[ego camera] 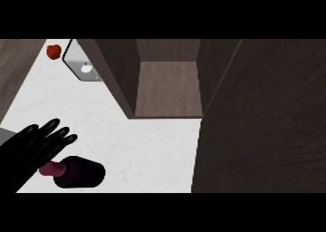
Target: Pick up the wine, place it into the cabinet and close the cabinet
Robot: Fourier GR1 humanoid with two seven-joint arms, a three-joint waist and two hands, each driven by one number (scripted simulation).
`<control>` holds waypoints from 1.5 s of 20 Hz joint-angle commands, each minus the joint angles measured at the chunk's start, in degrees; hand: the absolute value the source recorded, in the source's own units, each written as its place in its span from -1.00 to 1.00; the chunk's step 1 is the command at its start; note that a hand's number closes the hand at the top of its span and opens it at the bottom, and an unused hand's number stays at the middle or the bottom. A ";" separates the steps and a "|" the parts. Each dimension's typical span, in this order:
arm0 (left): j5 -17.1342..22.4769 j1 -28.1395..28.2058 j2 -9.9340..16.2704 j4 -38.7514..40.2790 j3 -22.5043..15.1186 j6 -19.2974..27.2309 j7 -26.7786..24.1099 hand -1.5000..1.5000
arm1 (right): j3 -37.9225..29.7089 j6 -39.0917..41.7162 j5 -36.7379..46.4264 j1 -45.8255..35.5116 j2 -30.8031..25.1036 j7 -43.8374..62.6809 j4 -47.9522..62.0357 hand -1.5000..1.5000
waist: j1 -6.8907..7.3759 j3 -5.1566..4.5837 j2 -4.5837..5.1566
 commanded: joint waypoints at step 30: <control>17.33 -2.57 8.01 -0.23 13.11 2.49 16.14 -1.00 | 21.24 -16.21 16.03 -5.79 -3.40 23.45 -17.52 -1.00 | -0.80 -0.06 -0.05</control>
